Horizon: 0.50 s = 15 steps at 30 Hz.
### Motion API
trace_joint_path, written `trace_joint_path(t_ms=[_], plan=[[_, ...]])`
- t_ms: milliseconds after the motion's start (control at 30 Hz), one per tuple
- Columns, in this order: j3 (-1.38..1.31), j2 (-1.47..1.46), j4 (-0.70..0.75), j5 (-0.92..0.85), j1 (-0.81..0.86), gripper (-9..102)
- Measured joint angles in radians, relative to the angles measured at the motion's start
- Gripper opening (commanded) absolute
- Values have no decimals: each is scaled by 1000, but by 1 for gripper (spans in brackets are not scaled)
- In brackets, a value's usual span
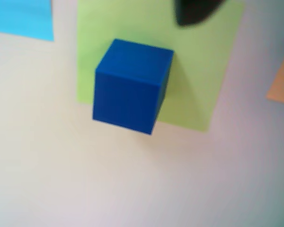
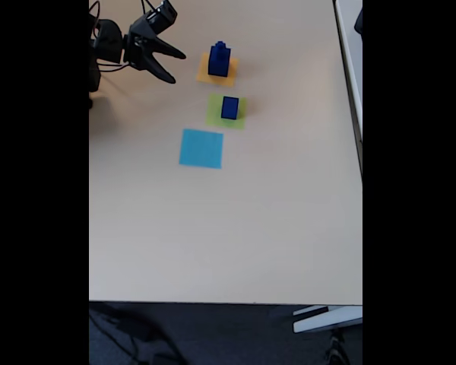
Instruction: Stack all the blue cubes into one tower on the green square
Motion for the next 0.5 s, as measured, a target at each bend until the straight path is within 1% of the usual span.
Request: trace_joint_path(t_ms=[100, 333, 500], plan=[[-55, -144, -21, -8, 0, 59], [-351, -571, -23, -14, 26, 57], [-588, -856, 29, 15, 18, 56]])
